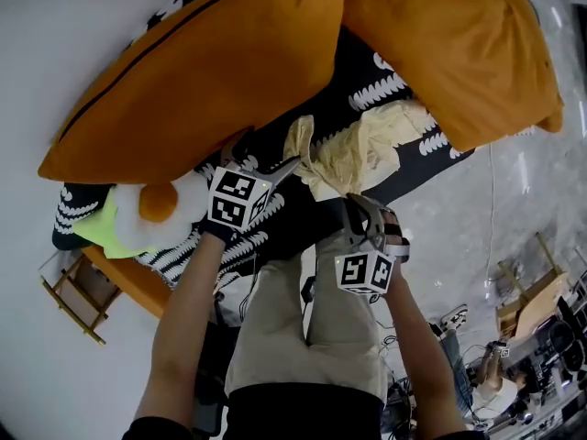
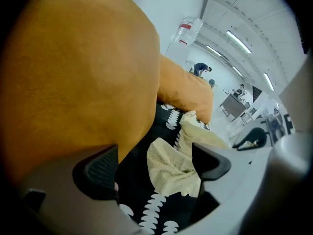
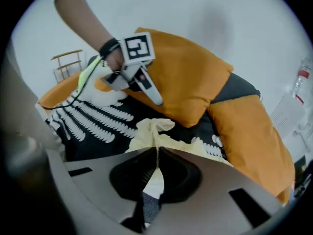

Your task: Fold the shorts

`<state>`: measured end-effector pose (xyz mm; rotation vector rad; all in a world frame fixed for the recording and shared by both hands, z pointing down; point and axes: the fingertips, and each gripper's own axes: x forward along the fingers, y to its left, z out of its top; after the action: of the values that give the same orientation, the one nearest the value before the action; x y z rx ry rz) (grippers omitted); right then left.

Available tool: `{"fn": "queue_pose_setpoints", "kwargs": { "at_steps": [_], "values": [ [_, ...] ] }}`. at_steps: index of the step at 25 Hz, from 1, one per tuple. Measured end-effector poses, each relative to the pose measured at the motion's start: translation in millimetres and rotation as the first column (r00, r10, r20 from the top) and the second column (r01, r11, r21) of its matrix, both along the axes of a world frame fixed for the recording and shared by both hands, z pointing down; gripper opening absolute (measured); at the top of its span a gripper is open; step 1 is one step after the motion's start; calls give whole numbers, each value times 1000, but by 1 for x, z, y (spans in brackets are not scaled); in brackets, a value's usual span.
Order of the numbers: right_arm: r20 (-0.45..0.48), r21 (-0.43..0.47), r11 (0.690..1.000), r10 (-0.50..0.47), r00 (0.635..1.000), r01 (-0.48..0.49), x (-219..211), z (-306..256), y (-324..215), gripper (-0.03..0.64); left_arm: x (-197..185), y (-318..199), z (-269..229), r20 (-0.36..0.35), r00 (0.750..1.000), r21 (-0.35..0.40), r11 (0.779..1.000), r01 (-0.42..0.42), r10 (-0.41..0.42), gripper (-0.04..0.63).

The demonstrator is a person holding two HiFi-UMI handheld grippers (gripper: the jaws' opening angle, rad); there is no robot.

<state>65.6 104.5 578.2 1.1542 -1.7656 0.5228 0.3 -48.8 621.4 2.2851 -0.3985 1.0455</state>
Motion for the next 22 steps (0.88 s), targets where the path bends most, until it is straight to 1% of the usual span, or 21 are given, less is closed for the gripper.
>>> {"fn": "queue_pose_setpoints", "kwargs": {
  "at_steps": [2,3,6,8,11,13,15,16,17,18,19,20,22],
  "values": [
    [21,-8,998,-63,998,63,-17,-4,22,35,15,9,3,3,999,-25,999,-46,47,480],
    [29,-15,998,-68,997,69,-21,-4,32,35,25,17,3,5,996,-32,996,-88,88,480],
    [46,-38,999,-25,999,26,-22,1,55,35,59,38,13,31,975,-22,975,-220,220,480],
    [54,-43,999,12,998,-10,-17,5,62,35,81,41,26,56,963,-18,965,-262,263,480],
    [58,-37,998,53,997,-51,-8,8,67,35,109,48,47,91,949,-40,953,-300,302,480],
    [62,-30,997,76,995,-74,-3,5,71,35,119,57,61,138,928,-41,939,-343,345,479],
    [66,-24,996,89,994,-88,-2,2,74,35,118,65,76,199,898,-44,919,-393,393,470],
    [67,-23,996,92,993,-91,-1,1,76,35,114,68,82,231,882,-43,910,-413,411,441],
    [69,-22,995,94,993,-92,-1,0,77,35,108,68,86,261,870,-35,905,-424,418,384],
    [70,-21,996,93,993,-92,0,-1,78,35,101,66,86,285,865,-18,905,-426,413,292],
    [72,-19,996,91,993,-90,0,-2,80,35,94,64,83,299,866,3,907,-421,401,212],
    [73,-17,996,92,993,-91,2,-2,81,35,86,62,79,304,870,19,910,-413,389,182],
    [73,-15,995,100,992,-100,5,-3,86,35,69,64,69,294,885,21,923,-384,361,167]
  ]
}}
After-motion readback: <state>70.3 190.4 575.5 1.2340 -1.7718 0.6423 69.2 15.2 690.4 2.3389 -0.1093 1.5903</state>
